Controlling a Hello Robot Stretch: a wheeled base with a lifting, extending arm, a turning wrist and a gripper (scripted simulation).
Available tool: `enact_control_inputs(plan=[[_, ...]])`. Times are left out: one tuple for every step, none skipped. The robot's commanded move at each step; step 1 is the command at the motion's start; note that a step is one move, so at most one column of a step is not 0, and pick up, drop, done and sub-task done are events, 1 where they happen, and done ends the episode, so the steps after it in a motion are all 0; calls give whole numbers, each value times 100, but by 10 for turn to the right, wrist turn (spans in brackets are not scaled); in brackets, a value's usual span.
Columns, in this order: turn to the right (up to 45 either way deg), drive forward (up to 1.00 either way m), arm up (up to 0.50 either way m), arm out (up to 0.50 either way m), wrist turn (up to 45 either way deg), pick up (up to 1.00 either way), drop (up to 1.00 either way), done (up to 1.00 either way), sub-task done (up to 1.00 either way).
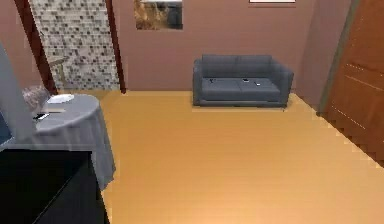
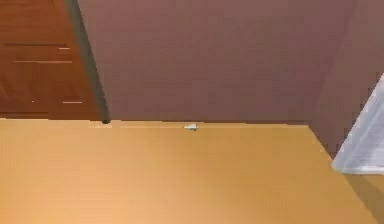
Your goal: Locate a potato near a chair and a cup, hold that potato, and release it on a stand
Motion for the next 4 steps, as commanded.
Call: enact_control_inputs(plan=[[0, 100, 0, 0, 0, 0, 0, 0, 0], [30, 0, 0, 0, 0, 0, 0, 0, 0], [0, 30, 0, 0, 0, 0, 0, 0, 0], [-300, 0, 0, 0, 0, 0, 0, 0, 0]])
